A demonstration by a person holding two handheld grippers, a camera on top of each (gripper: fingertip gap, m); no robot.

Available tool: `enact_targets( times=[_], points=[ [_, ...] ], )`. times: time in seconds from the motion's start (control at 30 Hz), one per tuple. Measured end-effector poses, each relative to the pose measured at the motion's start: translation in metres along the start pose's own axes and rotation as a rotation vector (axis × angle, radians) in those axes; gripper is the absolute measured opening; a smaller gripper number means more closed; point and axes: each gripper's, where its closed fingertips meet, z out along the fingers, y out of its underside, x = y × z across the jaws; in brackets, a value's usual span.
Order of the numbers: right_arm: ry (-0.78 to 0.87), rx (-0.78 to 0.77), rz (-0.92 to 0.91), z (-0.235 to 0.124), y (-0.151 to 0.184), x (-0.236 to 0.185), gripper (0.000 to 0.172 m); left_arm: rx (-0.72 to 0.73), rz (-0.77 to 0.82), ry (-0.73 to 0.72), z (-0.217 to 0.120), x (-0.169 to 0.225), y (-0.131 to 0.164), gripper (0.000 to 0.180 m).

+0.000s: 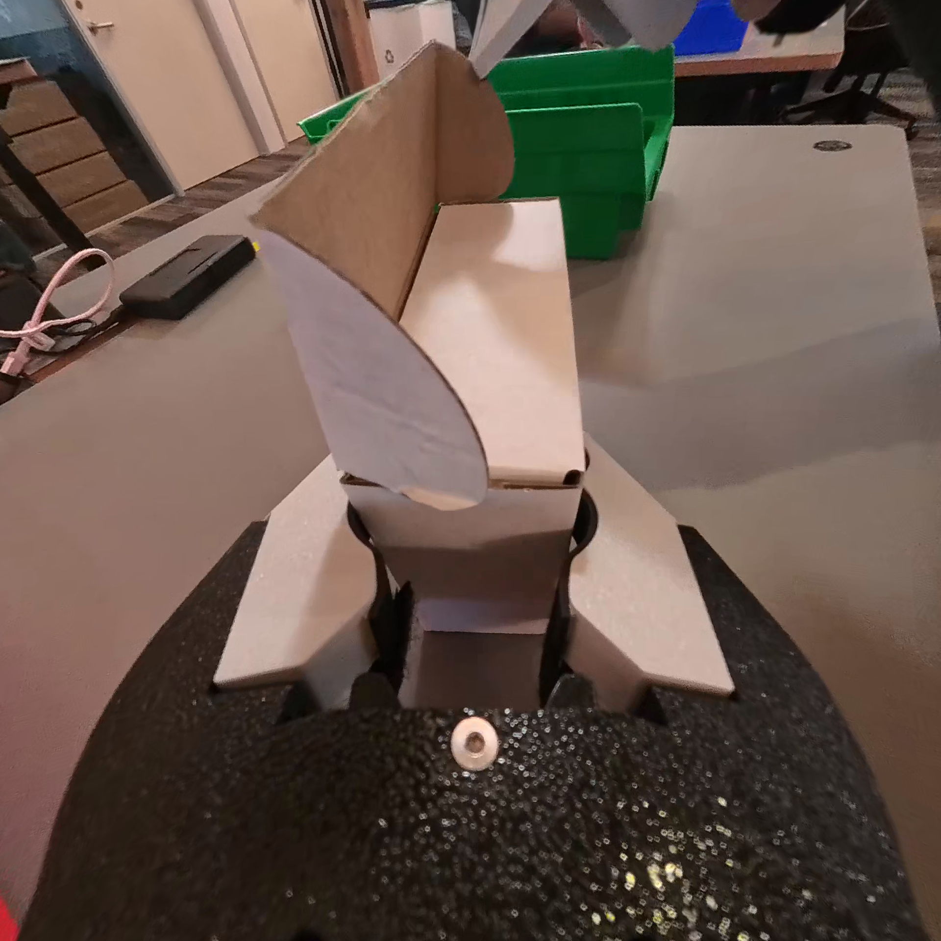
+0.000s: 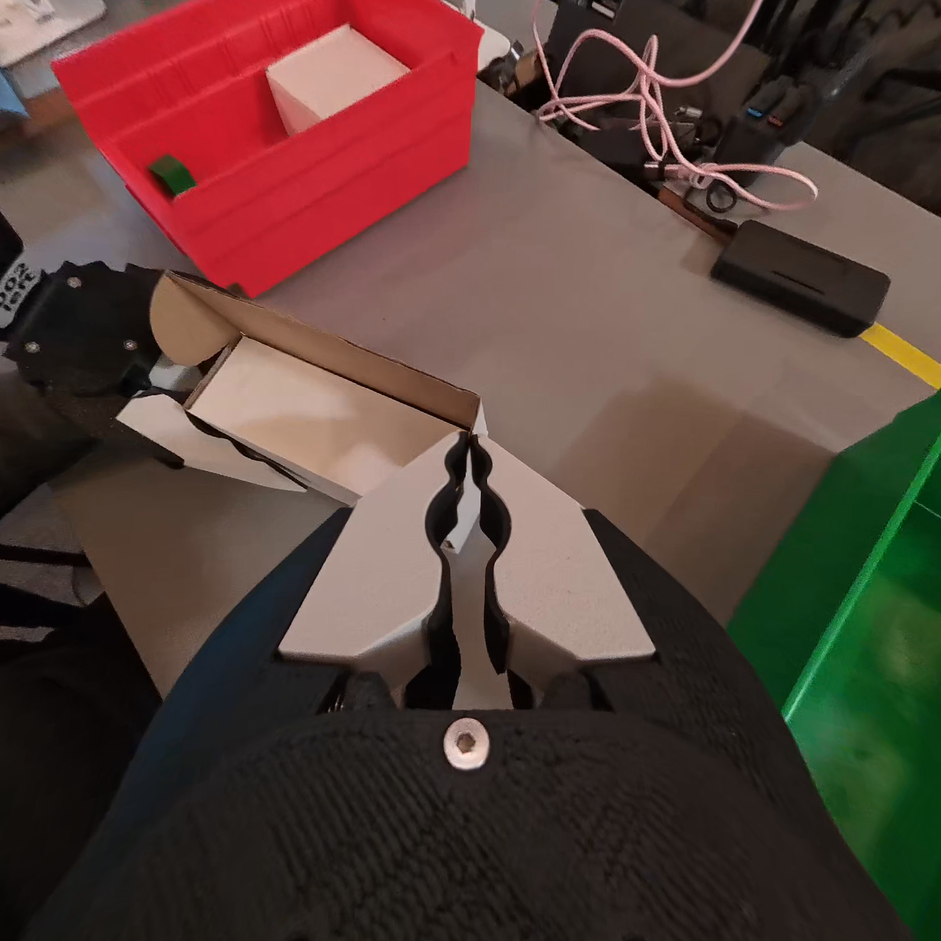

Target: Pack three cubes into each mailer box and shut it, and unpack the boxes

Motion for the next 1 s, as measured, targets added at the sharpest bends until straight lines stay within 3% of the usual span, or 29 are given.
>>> enact_targets(
  times=[0.23,0.67,0.73,0.8,0.87,1.0],
  points=[
    [0.039,-0.014,0.006,0.006,-0.005,-0.001,0.000,-0.003,-0.022,-0.014,0.000,-0.002,0.001,0.074],
    [0.068,0.058,0.004,0.003,0.020,-0.005,0.000,-0.014,-0.041,-0.018,0.000,-0.003,0.002,0.074],
    [0.138,0.094,0.009,-0.006,0.017,-0.002,0.025,-0.015,-0.043,-0.021,0.001,-0.003,0.002,0.074],
    [0.126,0.235,-0.002,-0.024,-0.001,-0.022,0.035,-0.017,-0.044,-0.022,0.001,-0.003,0.002,0.074],
    [-0.039,0.352,-0.016,-0.028,-0.015,-0.072,0.035,-0.021,-0.045,-0.026,0.001,-0.003,0.002,0.074],
    [-0.216,0.284,-0.065,0.017,-0.006,-0.143,0.027,-0.031,-0.051,-0.049,0.001,-0.005,0.003,0.074]
  ],
)
